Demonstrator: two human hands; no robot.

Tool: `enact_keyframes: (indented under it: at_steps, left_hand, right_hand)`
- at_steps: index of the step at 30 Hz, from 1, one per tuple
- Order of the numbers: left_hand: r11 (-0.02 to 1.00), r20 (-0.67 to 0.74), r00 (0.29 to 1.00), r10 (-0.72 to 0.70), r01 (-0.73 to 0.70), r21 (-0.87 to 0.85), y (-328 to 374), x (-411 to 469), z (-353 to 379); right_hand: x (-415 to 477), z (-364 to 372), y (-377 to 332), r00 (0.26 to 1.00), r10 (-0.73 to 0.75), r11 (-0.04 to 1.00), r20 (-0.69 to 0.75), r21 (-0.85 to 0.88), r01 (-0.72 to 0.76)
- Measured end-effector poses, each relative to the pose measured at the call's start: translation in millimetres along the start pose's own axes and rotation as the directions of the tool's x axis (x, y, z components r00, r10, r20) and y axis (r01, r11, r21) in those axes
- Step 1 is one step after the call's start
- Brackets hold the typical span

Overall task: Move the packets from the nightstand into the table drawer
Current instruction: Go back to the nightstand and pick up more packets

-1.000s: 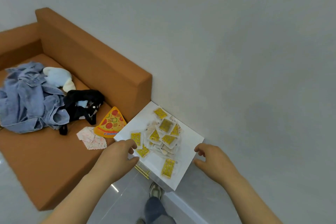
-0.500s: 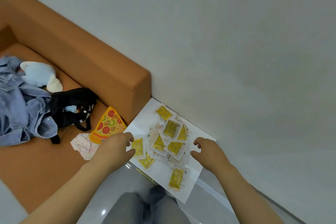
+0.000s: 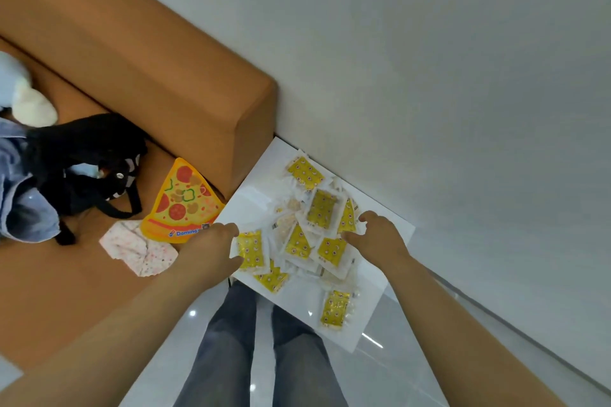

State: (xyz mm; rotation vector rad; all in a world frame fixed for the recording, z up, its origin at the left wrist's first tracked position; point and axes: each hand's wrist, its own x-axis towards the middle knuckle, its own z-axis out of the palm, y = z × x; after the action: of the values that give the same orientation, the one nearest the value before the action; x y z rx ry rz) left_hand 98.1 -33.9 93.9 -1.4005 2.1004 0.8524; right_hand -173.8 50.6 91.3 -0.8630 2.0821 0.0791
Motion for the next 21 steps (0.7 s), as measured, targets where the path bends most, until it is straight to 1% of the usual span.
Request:
enact_keyframes:
  at_steps: [5,7,11,17,21]
  left_hand:
    - [0.995,0.055,0.998,0.019,-0.024,0.097,-19.0,45.2,23.2]
    - [0.99,0.091,0.996,0.015,-0.028,0.135,-25.1,60.7,36.1]
    - [0.985,0.127,0.991,0.029,-0.05,0.167,-29.3,86.2,58.2]
    - [0.971,0.136,0.986,0.091,-0.118,0.206,-24.0,109.0,85.8]
    - [0.961,0.091,0.993,0.072,-0.093,0.26,-27.2,115.7,106.4]
  right_hand:
    - [49.0,24.5,-10.2,0.999,0.031,0.999,-0.015,-0.037,-0.032]
    - [66.8,35.0,-12.5,0.999,0.046,0.997,0.002,-0.062,-0.045]
    - [99.1,51.6,-13.9,0.994,0.111,0.992,0.002,-0.056,-0.11]
    - [129.5,67.0,-9.4,0.979,0.2,0.98,-0.04,0.012,-0.2]
    - [139.6,76.5,-2.5,0.968,0.25,0.967,-0.025,0.045,-0.249]
